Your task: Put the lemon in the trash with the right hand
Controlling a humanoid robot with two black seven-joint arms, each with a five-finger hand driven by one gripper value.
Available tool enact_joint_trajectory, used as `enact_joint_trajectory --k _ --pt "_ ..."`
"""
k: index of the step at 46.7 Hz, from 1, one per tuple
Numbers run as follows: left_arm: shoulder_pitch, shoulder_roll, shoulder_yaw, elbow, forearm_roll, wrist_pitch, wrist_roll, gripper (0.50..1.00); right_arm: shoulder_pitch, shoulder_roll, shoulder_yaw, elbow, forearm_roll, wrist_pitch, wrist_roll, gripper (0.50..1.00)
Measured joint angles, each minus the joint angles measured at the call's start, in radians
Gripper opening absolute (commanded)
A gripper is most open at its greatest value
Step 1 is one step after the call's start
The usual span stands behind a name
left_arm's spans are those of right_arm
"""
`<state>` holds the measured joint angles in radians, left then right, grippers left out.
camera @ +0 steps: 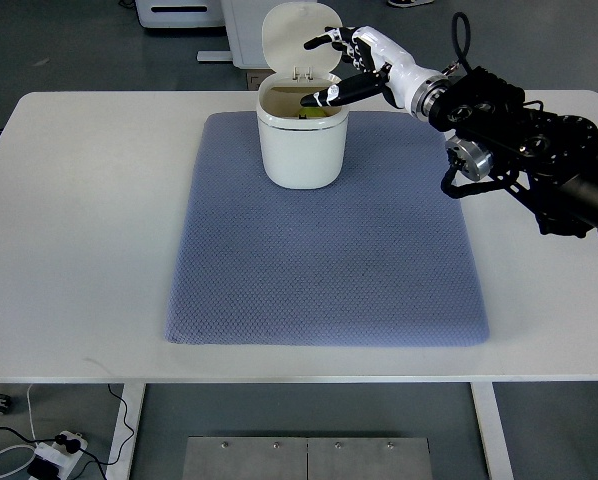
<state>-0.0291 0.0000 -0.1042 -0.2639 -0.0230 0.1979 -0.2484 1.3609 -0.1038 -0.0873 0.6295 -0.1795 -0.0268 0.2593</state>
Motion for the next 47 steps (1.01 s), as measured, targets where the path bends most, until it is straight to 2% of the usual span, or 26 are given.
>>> enact_joint_trajectory --k 4,9,23,28,34,41,47 --pt "0.000 0.000 0.000 0.000 0.000 0.000 0.000 1.000 0.000 -0.030 0.000 0.024 0.000 0.001 0.000 1.000" --pt "0.000 0.000 0.000 0.000 0.000 0.000 0.000 1.000 0.000 -0.107 0.000 0.111 0.000 0.001 0.001 1.000" --pt "0.000 0.000 0.000 0.000 0.000 0.000 0.000 1.000 -0.001 -0.433 0.004 0.511 0.000 -0.005 0.013 1.000" --pt "0.000 0.000 0.000 0.000 0.000 0.000 0.000 1.000 -0.010 -0.535 0.017 0.623 0.000 -0.005 0.014 1.000" --pt "0.000 0.000 0.000 0.000 0.000 0.000 0.000 1.000 -0.027 -0.631 0.022 0.675 0.001 -0.005 0.015 1.000" --pt "0.000 0.000 0.000 0.000 0.000 0.000 0.000 1.000 -0.055 -0.719 0.027 0.668 0.007 -0.001 0.014 1.000" --pt "0.000 0.000 0.000 0.000 0.000 0.000 0.000 1.000 -0.112 -0.722 0.061 0.617 0.058 -0.001 0.015 1.000"
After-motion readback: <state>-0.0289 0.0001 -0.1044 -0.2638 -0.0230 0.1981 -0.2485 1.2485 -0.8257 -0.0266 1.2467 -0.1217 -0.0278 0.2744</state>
